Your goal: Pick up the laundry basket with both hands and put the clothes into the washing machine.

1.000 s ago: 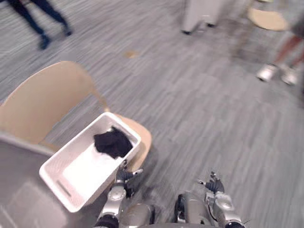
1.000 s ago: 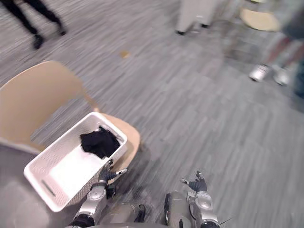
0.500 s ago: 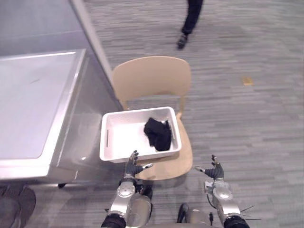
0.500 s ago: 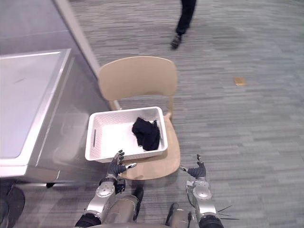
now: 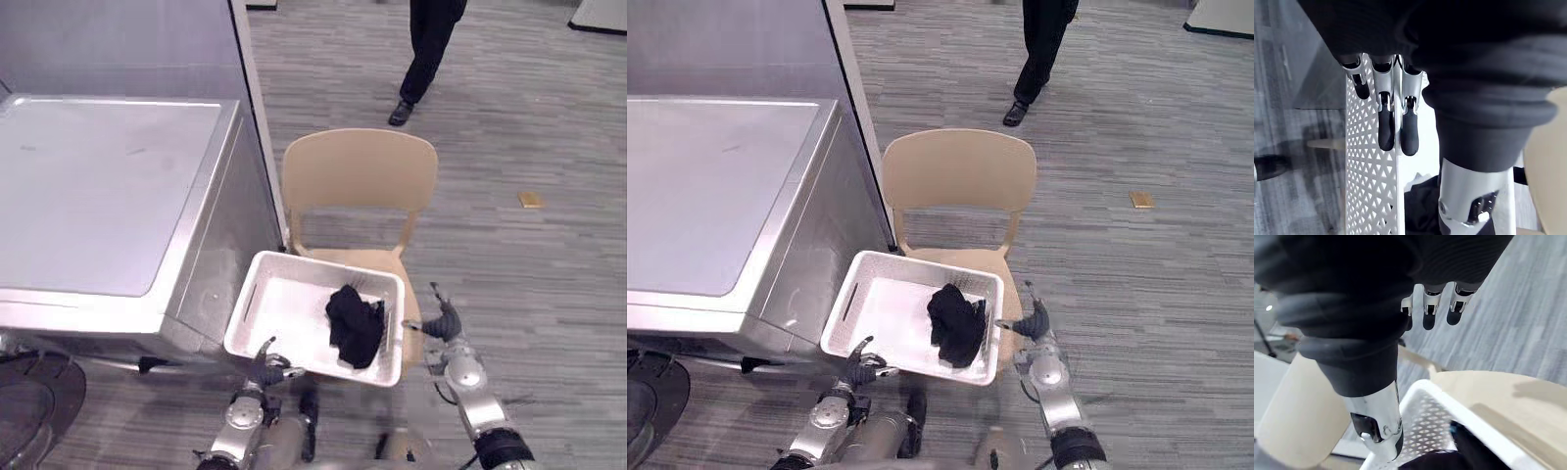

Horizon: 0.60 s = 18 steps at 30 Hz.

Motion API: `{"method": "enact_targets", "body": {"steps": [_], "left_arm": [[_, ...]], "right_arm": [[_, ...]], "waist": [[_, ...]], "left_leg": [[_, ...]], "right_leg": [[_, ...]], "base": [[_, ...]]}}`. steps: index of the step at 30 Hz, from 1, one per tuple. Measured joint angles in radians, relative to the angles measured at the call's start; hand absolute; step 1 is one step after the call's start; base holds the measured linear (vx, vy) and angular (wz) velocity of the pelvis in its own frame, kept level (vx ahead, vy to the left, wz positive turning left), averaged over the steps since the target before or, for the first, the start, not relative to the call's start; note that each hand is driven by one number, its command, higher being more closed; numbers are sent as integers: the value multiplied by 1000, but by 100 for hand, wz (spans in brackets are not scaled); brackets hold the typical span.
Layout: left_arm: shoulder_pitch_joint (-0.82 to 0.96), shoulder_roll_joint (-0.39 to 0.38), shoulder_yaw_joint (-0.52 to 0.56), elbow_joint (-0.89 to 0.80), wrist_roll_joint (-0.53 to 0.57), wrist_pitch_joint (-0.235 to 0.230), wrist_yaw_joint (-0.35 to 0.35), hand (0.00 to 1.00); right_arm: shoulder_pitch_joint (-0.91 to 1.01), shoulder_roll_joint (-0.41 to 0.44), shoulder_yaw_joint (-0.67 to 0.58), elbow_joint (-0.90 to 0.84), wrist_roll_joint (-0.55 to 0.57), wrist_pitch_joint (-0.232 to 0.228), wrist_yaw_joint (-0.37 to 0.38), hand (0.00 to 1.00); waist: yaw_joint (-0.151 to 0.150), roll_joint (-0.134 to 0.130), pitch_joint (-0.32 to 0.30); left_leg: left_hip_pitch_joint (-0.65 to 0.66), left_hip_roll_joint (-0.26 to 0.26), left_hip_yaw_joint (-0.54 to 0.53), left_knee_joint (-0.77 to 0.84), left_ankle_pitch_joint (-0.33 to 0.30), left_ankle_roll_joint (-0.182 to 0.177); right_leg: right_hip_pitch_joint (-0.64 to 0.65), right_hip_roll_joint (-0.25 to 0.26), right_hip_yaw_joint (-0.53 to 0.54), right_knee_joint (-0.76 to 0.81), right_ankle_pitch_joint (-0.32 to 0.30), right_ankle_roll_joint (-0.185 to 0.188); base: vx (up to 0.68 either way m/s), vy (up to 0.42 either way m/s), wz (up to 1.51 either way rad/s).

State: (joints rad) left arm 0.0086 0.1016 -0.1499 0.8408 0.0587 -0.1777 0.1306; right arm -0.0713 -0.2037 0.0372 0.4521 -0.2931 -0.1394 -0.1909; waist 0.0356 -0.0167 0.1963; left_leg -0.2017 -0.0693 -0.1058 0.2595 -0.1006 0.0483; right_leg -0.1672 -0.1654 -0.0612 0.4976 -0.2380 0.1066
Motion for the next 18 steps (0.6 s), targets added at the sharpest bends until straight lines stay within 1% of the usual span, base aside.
{"method": "enact_targets", "body": {"steps": [1,2,3,4,5,6,7,8,9,10,12,17,18], "left_arm": [[0,2,0,21,13,-1,0,0],[2,5,0,31,19,-2,0,0],[5,23,1,47,26,-2,0,0],[6,21,4,59,30,-3,0,0],[9,18,5,63,31,-3,0,0],[16,18,12,75,31,-2,1,0],[21,15,32,75,26,-2,-1,0],[25,14,56,78,25,-2,0,0],[24,15,72,84,26,-1,0,0],[22,17,77,85,26,-1,0,0],[23,19,77,85,27,-3,-1,0],[27,20,79,84,16,-4,-4,0],[33,21,81,81,10,-4,-8,0]], "right_arm": [[-18,-26,23,1,-20,-6,5,0],[-28,-35,29,1,-30,-9,12,0],[-54,-51,51,2,-33,-11,22,0],[-89,-71,76,19,-34,-12,27,0],[-104,-78,88,29,-36,-12,36,0],[-133,-85,122,47,-53,-11,47,0],[-142,-87,135,48,-65,-12,56,0],[-158,-88,165,49,-77,-13,70,0],[-168,-87,188,49,-88,-13,85,0],[-170,-87,197,50,-96,-14,90,0],[-171,-88,216,64,-110,-18,108,0],[-176,-85,237,81,-108,-19,118,0],[-175,-80,237,81,-107,-19,122,0]], "waist": [[0,-2,-1],[1,-3,-1],[5,-19,-4],[2,-8,5],[4,-3,5],[11,3,5],[12,6,4],[13,8,4],[24,8,3],[30,8,3],[33,10,3],[35,10,3],[34,10,3]], "left_leg": [[-3,0,-28,-2,5,-8],[-7,-2,-34,-1,9,-15],[-21,-17,-42,5,16,-26],[-35,-20,-68,18,22,-38],[-38,-16,-78,13,26,-43],[-41,-5,-92,-5,35,-57],[-46,1,-101,-12,42,-66],[-54,10,-120,-20,58,-85],[-63,18,-138,-27,69,-88],[-64,22,-145,-33,72,-91],[-60,24,-184,-68,98,-102],[-34,27,-211,-119,119,-108],[-11,30,-212,-137,121,-108]], "right_leg": [[-1,22,36,-67,1,2],[3,26,42,-105,6,5],[7,20,39,-184,18,-2],[7,16,21,-179,55,-3],[4,22,13,-181,55,-4],[5,32,-3,-191,56,-6],[6,38,-15,-200,59,-10],[7,49,-36,-216,73,-19],[9,60,-55,-229,87,-35],[10,63,-65,-235,89,-39],[34,70,-106,-271,100,-53],[72,76,-125,-316,104,-59],[94,77,-124,-329,105,-61]], "base": [[-17,-94,67],[-25,-130,70],[-19,-167,80],[-10,-162,73],[19,-177,54],[27,-148,25],[56,-181,36],[81,-175,41],[90,-165,37],[115,-156,36],[137,-141,46],[109,-76,24],[51,-37,2]]}}
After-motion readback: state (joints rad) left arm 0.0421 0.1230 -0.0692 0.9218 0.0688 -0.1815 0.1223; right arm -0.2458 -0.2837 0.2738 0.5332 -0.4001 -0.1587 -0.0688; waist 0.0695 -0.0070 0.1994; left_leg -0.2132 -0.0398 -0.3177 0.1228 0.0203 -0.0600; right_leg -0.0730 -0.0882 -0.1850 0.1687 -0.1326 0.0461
